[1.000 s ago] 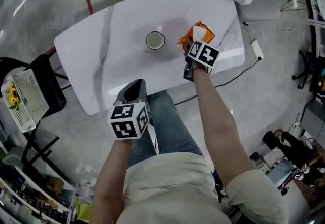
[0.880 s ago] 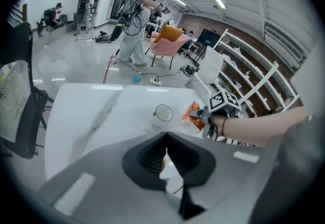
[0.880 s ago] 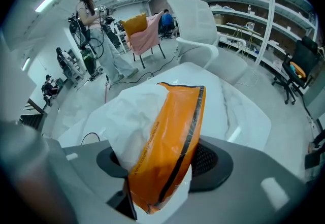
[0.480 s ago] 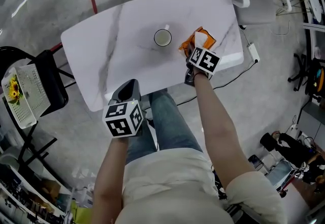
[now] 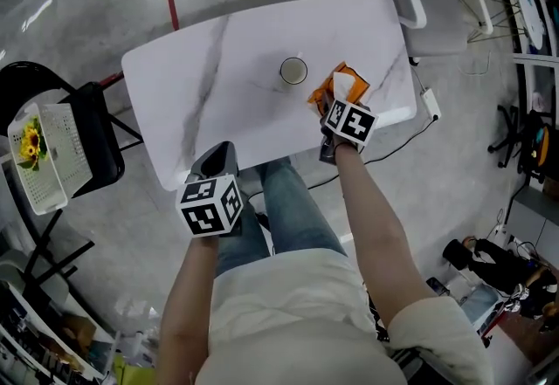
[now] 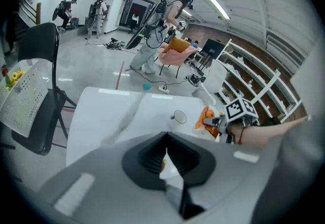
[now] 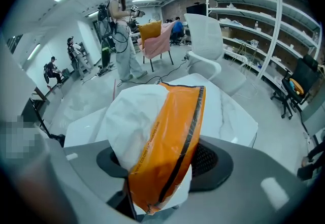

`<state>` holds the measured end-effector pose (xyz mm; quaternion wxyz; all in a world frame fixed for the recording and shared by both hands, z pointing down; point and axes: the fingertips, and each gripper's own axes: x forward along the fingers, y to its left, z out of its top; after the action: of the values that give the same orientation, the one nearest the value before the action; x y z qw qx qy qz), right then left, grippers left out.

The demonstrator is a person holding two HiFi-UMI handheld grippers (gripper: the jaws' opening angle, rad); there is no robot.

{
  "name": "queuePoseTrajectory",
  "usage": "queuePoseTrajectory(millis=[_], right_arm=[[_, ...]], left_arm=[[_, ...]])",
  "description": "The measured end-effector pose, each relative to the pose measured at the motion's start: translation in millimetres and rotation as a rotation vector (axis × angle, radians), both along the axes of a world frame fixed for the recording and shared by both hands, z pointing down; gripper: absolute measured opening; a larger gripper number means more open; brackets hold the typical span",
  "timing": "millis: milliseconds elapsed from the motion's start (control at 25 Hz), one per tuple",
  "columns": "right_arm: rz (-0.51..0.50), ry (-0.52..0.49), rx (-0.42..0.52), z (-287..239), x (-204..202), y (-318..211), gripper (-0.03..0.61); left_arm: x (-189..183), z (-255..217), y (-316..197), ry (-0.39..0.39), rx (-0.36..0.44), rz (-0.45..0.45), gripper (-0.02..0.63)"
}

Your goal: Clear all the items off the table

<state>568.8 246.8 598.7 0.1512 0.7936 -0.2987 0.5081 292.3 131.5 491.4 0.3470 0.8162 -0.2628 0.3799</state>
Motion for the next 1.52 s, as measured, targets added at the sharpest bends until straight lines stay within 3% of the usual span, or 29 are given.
queuePoseTrajectory(millis=[720, 1520], right_arm=[[-0.17, 0.021, 0.081, -65.5, -109.5, -39.4, 0.296], [-0.469, -0.012, 0.175, -117.1, -289.5, -132.7, 0.298]], left_arm=[[-122.1, -40.1, -19.4, 0.026, 0.046, -0.137, 0.009], [-296.0, -70.6, -49.5, 0.031, 0.092, -0.385, 0.009]])
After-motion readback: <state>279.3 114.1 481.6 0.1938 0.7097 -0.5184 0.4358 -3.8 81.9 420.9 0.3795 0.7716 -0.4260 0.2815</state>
